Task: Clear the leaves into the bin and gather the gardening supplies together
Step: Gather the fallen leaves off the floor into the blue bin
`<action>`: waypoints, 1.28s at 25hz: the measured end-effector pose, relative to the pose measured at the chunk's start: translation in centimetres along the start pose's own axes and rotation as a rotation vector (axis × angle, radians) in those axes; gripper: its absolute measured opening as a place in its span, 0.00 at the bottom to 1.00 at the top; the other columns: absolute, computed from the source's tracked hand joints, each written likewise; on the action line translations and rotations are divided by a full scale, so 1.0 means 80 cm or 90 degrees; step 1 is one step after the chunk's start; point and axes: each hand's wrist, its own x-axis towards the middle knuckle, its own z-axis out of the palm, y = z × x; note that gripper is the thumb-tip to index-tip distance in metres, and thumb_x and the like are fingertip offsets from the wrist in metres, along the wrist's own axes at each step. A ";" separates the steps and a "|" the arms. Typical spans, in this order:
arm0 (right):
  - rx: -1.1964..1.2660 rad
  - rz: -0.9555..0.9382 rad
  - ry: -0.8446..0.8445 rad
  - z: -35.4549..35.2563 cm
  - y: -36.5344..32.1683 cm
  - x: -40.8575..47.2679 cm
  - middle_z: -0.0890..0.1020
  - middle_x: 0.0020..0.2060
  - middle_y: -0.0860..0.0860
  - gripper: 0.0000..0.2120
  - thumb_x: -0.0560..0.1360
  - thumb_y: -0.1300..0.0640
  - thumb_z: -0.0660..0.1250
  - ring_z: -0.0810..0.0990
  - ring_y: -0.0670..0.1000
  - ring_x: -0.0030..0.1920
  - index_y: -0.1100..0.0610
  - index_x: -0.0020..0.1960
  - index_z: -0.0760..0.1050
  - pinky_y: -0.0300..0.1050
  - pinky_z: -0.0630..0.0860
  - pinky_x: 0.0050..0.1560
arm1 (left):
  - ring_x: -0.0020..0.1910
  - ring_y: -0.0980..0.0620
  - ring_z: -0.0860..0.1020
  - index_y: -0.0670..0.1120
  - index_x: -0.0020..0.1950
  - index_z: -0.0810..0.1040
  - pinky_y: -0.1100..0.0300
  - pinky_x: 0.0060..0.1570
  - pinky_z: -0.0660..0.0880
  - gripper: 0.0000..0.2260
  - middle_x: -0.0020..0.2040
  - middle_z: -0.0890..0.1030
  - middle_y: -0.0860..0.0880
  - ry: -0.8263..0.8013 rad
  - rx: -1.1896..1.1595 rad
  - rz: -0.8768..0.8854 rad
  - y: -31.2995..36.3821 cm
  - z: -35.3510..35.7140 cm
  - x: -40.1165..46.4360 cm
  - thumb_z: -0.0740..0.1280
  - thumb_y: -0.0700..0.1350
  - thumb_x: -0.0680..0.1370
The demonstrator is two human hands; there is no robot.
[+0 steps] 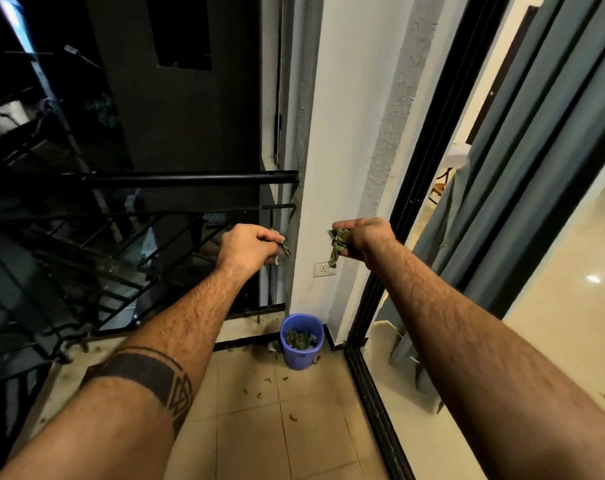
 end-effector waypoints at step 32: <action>-0.128 0.036 -0.152 0.012 0.053 0.460 0.85 0.46 0.60 0.11 0.79 0.70 0.65 0.86 0.55 0.44 0.61 0.47 0.84 0.48 0.85 0.44 | 0.44 0.49 0.86 0.47 0.47 0.87 0.54 0.47 0.84 0.07 0.46 0.87 0.52 0.091 -0.030 -0.265 -0.141 0.277 0.266 0.74 0.36 0.74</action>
